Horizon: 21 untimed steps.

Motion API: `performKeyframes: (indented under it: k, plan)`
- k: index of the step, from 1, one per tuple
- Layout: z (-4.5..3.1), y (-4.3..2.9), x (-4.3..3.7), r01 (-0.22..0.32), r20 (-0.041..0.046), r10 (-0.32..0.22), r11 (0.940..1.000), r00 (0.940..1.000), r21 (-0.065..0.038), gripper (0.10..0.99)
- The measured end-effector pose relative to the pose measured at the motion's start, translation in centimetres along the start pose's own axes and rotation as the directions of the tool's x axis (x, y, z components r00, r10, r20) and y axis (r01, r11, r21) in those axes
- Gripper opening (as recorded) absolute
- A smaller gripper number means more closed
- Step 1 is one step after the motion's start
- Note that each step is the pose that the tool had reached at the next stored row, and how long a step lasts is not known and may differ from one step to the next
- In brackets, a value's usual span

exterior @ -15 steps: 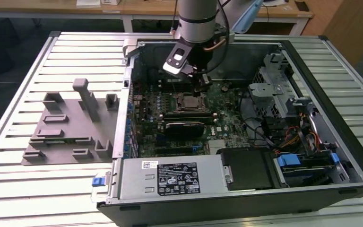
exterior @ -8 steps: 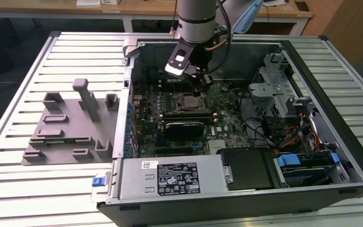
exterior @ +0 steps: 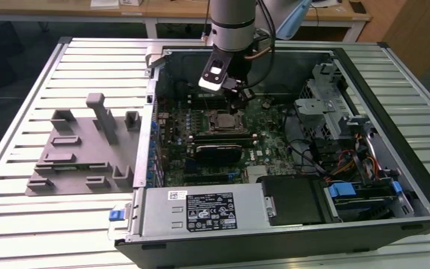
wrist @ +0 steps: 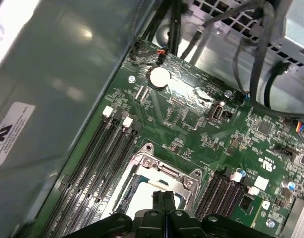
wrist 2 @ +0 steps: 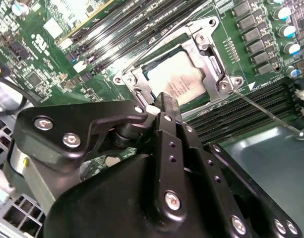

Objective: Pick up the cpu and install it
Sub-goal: 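Close the cpu cover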

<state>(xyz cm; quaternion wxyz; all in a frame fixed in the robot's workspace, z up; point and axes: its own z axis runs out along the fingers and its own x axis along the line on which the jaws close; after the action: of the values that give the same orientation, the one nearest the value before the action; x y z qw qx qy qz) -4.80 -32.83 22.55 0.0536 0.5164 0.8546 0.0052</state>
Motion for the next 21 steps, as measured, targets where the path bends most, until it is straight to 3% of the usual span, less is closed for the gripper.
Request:
performKeyframes:
  k: [5, 10, 16, 21]
  plan:
    - [0.02, -0.01, 0.0, 0.053, -0.0033, -0.053, 0.9986, 0.9986, -0.005, 0.106]
    - [0.04, -0.01, 0.01, 0.119, -0.0071, -0.119, 0.9928, 0.9928, -0.011, 0.106]
    - [0.07, -0.01, 0.01, 0.191, -0.0108, -0.192, 0.9814, 0.9814, -0.018, 0.106]
    - [0.1, -0.01, 0.01, 0.249, -0.0134, -0.25, 0.9681, 0.9683, -0.024, 0.106]
